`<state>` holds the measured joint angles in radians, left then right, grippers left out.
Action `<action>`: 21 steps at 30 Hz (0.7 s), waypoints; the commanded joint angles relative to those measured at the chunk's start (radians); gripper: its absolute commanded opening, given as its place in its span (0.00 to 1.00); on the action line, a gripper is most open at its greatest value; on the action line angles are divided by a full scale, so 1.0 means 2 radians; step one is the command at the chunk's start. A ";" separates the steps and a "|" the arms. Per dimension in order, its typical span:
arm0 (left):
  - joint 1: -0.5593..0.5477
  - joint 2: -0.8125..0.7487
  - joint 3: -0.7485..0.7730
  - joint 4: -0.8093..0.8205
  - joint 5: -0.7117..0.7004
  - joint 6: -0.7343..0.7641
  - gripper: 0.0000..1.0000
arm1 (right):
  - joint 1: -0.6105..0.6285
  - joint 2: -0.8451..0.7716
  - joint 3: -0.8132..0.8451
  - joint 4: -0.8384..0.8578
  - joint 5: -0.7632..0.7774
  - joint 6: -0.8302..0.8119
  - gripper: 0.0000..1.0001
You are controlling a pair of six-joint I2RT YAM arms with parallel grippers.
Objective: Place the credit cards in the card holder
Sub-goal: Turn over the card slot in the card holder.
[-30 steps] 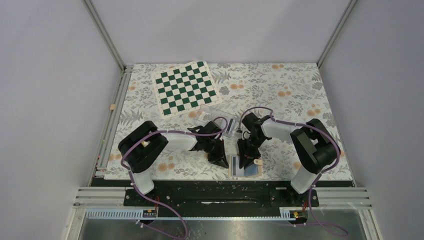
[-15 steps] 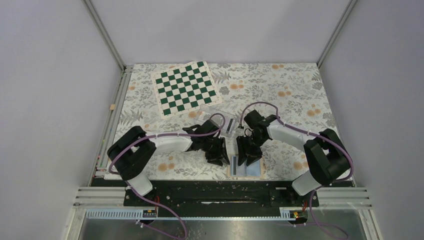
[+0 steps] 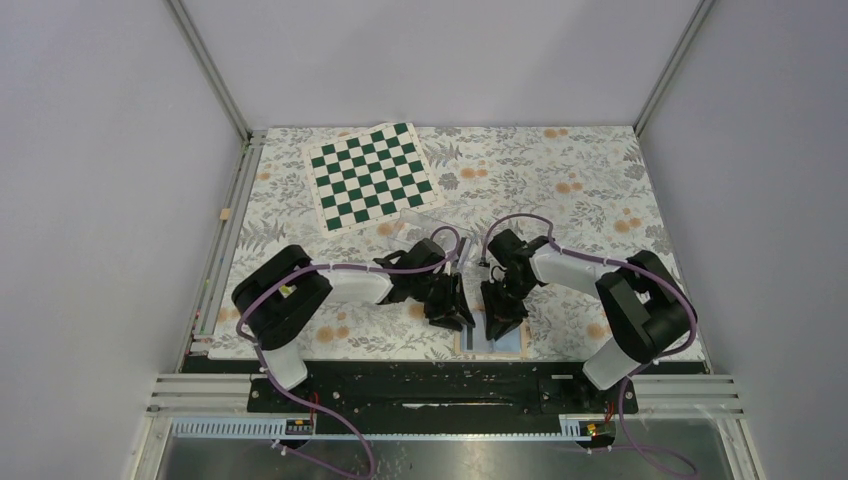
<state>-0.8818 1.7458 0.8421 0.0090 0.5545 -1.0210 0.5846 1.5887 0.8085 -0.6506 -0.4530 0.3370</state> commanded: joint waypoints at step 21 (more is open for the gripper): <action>-0.007 0.025 0.040 -0.072 -0.038 0.043 0.42 | 0.004 0.038 -0.008 0.029 -0.003 -0.002 0.11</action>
<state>-0.8852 1.7824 0.8906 -0.0727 0.5362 -0.9730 0.5846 1.6417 0.8040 -0.6151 -0.4656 0.3374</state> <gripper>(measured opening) 0.418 0.123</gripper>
